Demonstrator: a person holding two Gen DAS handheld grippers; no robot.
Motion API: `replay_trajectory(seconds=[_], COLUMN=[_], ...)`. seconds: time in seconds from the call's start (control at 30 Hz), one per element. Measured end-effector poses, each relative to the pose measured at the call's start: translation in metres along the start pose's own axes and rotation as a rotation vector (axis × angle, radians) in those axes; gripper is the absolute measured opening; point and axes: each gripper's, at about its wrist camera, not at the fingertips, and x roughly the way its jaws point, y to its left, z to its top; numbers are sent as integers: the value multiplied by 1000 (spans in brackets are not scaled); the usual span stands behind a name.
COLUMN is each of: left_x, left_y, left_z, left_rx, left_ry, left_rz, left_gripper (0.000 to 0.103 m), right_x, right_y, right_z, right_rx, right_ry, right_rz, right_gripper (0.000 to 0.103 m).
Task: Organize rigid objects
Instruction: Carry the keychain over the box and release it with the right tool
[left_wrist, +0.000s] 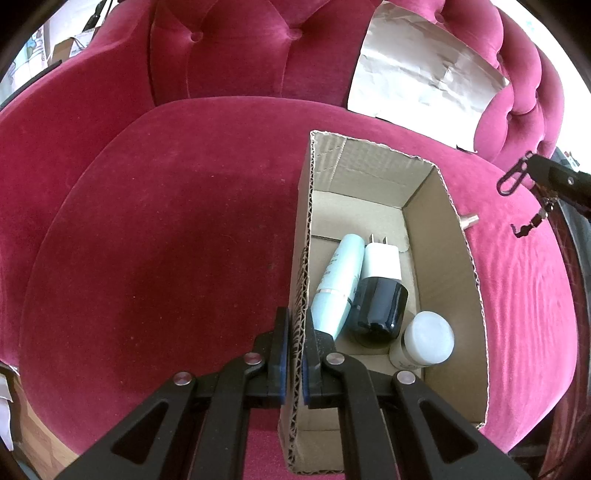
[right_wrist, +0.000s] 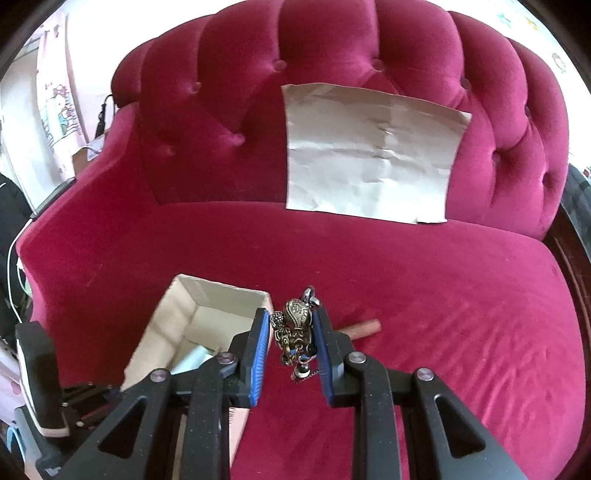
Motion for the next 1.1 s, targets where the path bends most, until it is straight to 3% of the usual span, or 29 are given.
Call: replay_trajectory(seconds=[0.43,1.1], left_x=[-1,0], left_y=[2,5], left_z=[0,3], left_rx=[4,3], left_ry=[2,7], left_rz=[-12,-27], left_gripper=[5,6], right_x=[8,65], right_y=[40,75], right_z=[5,-19], right_rx=[-34,-69], right_ry=[-11,98], right_rz=[88,146], right_gripper=[25,25])
